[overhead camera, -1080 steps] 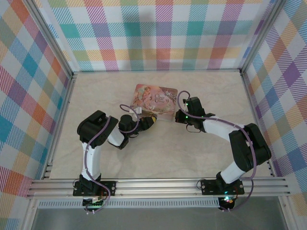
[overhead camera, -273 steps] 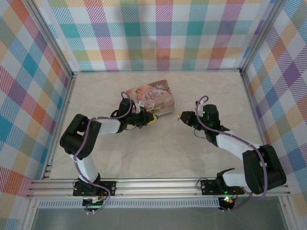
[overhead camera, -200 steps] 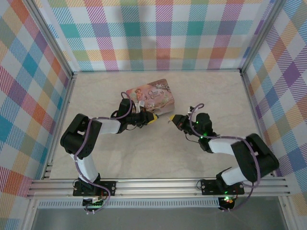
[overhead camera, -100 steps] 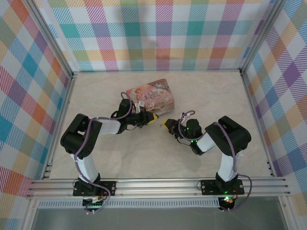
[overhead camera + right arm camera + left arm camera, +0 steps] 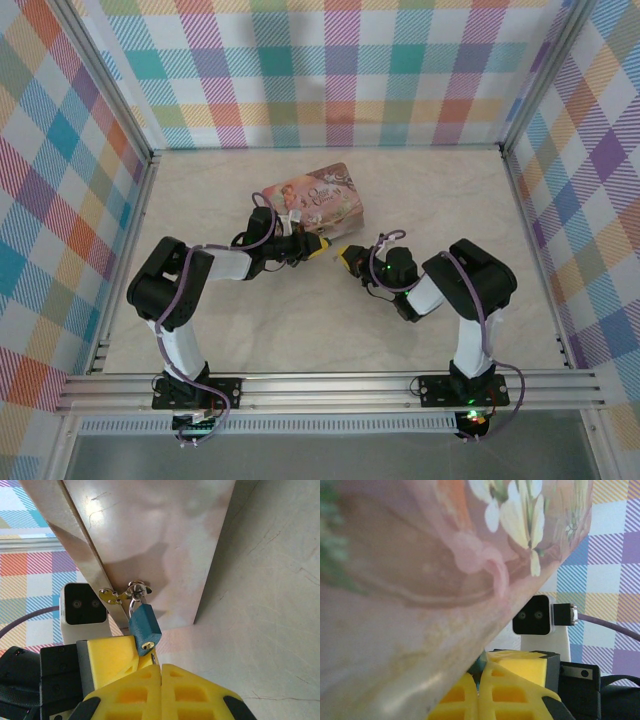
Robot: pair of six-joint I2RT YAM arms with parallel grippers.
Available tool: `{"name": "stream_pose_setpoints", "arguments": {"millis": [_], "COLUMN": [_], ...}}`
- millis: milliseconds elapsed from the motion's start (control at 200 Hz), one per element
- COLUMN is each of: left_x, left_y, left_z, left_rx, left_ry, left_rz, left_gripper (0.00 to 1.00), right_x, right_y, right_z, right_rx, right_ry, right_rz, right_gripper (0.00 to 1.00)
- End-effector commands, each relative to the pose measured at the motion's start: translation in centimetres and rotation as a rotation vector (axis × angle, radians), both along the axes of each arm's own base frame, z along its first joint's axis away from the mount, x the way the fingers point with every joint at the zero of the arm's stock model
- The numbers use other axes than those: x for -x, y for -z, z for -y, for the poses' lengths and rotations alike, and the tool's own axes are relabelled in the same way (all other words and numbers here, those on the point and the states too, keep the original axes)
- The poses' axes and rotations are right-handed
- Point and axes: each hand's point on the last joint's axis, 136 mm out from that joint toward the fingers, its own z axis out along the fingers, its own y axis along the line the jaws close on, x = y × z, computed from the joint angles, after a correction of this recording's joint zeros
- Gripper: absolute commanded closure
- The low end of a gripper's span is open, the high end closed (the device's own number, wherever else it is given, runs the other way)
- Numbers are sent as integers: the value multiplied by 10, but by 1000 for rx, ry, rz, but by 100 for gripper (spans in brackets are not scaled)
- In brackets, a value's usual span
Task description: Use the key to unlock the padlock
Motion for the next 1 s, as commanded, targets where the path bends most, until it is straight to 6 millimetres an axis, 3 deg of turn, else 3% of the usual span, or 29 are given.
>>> {"name": "stream_pose_setpoints", "arguments": {"millis": [0, 995], "left_x": [9, 11], "left_y": [-5, -11], "left_z": [6, 8], "left_rx": [54, 92], "left_ry": [40, 33], "left_rz": [-23, -11], "left_gripper": [95, 96], "right_x": [-8, -21], "right_y": [-18, -20], "right_z": [-7, -17], "right_rx": [-49, -61], "right_ry": [7, 48], "right_rz": [55, 66], "right_gripper": [100, 100]}}
